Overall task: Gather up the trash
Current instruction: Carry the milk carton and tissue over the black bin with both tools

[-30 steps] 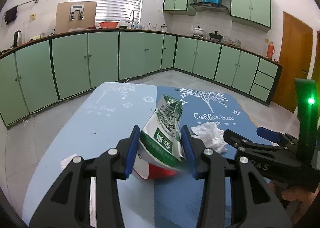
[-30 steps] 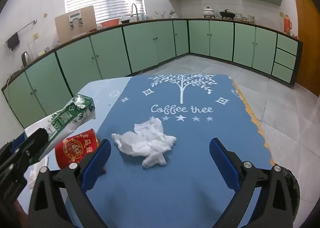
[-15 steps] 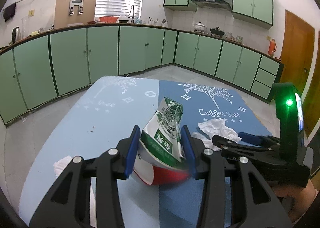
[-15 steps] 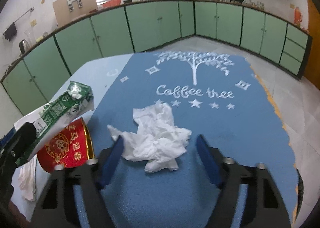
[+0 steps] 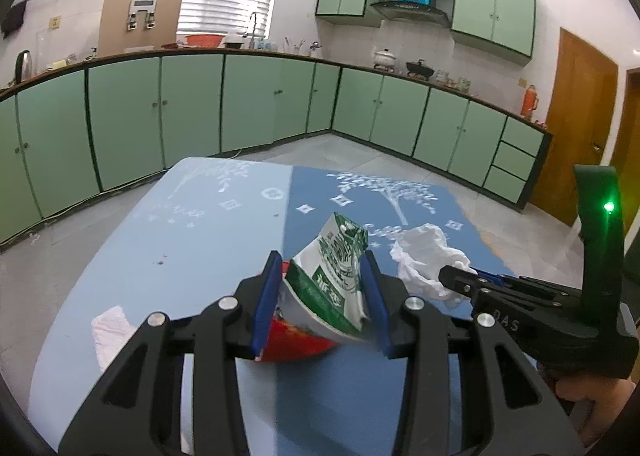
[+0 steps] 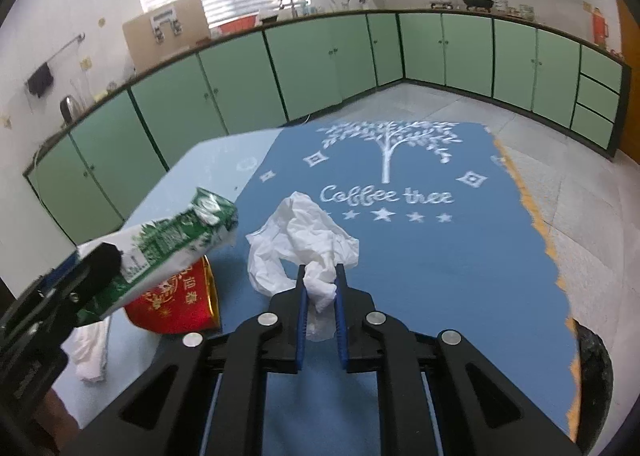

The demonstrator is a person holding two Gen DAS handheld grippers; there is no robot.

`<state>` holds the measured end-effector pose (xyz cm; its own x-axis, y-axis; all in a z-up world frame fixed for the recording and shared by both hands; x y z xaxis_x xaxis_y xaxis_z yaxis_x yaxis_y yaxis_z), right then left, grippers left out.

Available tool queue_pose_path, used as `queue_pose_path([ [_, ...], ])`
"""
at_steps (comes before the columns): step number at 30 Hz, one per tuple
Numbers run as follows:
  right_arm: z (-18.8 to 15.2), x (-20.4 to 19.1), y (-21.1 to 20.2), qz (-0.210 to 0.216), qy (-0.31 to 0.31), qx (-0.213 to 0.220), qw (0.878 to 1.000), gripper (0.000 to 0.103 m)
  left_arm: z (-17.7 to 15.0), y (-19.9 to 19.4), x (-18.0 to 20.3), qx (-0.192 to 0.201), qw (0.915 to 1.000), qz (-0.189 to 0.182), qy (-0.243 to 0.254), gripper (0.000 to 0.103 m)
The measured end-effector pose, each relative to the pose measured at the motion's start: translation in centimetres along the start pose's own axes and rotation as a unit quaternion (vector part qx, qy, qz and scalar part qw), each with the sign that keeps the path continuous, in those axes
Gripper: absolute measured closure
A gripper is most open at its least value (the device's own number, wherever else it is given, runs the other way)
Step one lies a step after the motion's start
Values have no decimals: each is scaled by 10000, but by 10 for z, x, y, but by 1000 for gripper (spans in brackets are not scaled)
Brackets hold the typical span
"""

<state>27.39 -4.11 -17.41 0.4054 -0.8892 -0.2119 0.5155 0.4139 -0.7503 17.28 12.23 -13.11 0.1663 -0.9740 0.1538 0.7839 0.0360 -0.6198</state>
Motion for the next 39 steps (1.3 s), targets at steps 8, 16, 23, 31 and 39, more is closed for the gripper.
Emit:
queue_pose_path([
  [8,-20,51,-55,-248,395,251,9986,91,-1,-9,58,-52,9972,-677,312,98],
  [16,-53,99,-78,-553,726,144,9957,91,-29,7,96,-514,9936,-771,648,69],
  [23,-65,90,-67,-396,649,27,9971,91,-55,10,79,-839,9943,-386,527,31],
  [31,-71,86,-69,-377,607,57,9974,91,-76,18,80,-1209,9917,-124,409,24],
  [39,-71,90,-71,-403,645,79,9971,91,-83,42,82,-1491,9884,-131,259,70],
])
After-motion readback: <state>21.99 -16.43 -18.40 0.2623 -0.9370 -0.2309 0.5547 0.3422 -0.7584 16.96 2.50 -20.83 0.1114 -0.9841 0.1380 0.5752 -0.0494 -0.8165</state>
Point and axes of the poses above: each gripper's, at about its wrist camera, not at the fingertips, and y roughly the way its jaws point, x to its right, z to its top, the point moved 2 cm from there along y, roughly the way its jaws point, and after that the axes turned 9 degrees about -x, right-handed, at the moved point
